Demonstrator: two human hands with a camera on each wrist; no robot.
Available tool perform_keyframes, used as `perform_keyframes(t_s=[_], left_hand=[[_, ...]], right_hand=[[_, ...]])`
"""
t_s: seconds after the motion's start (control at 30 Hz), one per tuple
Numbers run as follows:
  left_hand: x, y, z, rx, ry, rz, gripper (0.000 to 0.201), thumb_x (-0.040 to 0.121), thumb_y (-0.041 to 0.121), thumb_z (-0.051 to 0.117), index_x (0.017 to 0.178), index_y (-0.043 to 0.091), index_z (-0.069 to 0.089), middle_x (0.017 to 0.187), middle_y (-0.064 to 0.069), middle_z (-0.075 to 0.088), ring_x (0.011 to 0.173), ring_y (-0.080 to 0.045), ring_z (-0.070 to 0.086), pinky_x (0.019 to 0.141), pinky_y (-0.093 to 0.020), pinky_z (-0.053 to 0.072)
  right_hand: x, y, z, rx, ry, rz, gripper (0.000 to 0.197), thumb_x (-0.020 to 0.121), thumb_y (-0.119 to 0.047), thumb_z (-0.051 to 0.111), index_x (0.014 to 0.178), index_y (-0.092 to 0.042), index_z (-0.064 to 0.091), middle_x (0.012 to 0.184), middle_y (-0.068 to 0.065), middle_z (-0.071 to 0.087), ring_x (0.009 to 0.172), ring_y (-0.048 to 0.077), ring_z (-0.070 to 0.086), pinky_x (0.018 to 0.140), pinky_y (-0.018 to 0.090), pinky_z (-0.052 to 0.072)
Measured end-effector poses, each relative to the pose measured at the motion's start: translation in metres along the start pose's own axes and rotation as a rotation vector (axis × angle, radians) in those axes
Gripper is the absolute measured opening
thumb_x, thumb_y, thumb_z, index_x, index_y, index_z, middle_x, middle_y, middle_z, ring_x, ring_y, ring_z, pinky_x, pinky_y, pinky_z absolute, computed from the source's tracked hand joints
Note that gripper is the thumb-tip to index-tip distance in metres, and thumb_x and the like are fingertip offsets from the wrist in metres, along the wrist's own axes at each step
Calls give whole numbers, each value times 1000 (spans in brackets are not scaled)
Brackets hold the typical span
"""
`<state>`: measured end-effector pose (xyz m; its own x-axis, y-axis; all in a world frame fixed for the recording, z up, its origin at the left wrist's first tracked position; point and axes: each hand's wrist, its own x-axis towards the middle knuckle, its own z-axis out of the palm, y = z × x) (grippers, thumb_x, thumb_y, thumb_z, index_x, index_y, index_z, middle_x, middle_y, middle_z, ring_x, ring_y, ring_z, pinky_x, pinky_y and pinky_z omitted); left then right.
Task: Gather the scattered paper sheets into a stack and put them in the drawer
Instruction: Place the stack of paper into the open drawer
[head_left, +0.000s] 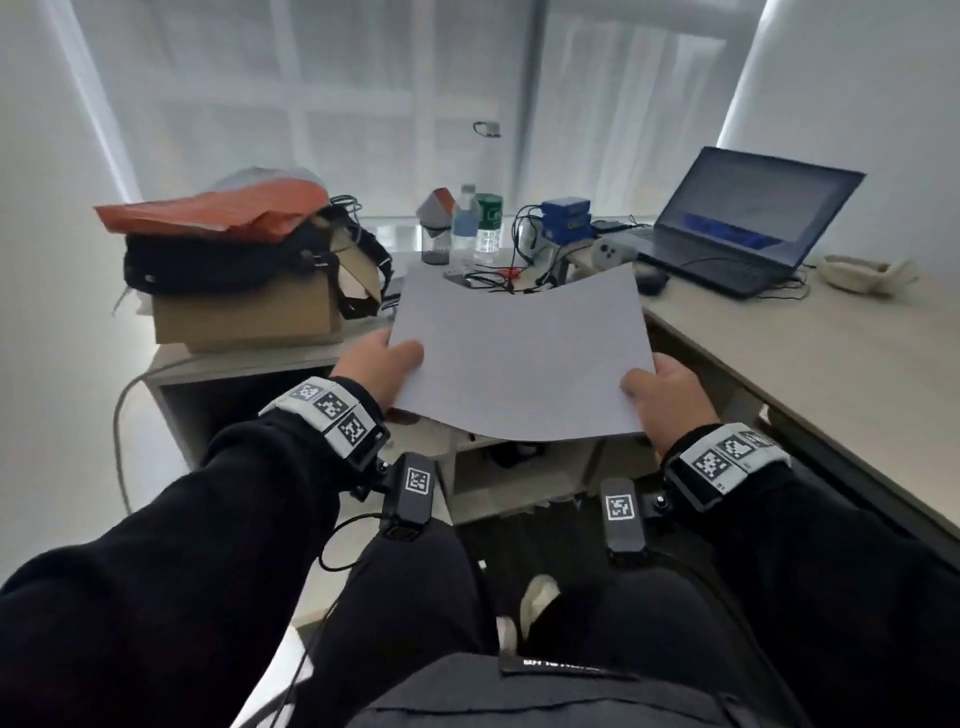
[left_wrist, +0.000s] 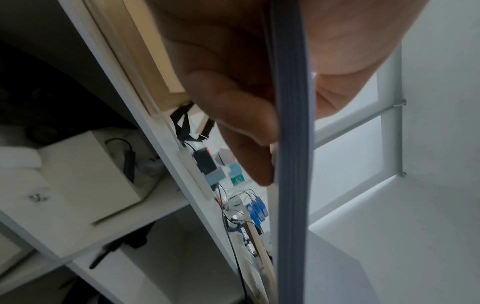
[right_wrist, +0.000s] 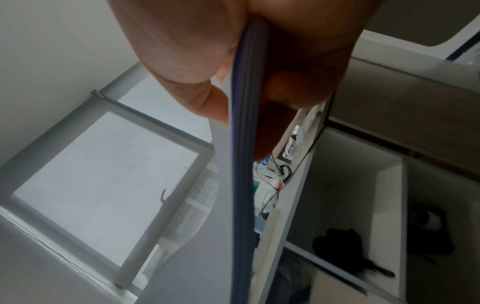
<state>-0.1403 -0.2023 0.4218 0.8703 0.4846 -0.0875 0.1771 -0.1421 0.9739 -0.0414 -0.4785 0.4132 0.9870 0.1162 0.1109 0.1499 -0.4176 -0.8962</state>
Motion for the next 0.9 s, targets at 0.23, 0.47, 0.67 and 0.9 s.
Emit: perform_keyframes(t_s=[0.23, 0.47, 0.67, 0.9], left_hand=[[28, -57, -35, -14, 42, -247, 7, 86, 9, 46, 84, 12, 52, 84, -13, 58, 72, -31, 61, 51, -38, 56], [72, -137, -57, -83, 111, -506, 8, 86, 3, 45, 84, 10, 49, 88, -15, 53, 72, -29, 58, 43, -36, 54], [110, -203, -79, -152, 217, -769, 7, 88, 2, 49, 93, 5, 53, 89, -18, 53, 68, -30, 56, 36, -31, 51], [141, -295, -117, -169, 305, -1015, 6, 87, 2, 55, 91, 5, 51, 85, -17, 55, 70, -30, 59, 38, -31, 52]], right_hand=[[29, 27, 80, -111, -197, 145, 14, 81, -16, 50, 84, -6, 60, 76, 7, 62, 66, 25, 54, 57, 30, 40], [61, 76, 172, -184, -382, 280, 17, 82, -13, 50, 90, -3, 61, 82, 10, 62, 70, 26, 55, 63, 33, 40], [90, 112, 247, -282, -542, 453, 8, 86, -12, 55, 92, -9, 58, 82, 7, 58, 80, 27, 53, 74, 37, 47], [99, 162, 331, -270, -716, 756, 5, 90, -11, 57, 93, -6, 58, 84, 17, 58, 56, 28, 59, 64, 41, 57]])
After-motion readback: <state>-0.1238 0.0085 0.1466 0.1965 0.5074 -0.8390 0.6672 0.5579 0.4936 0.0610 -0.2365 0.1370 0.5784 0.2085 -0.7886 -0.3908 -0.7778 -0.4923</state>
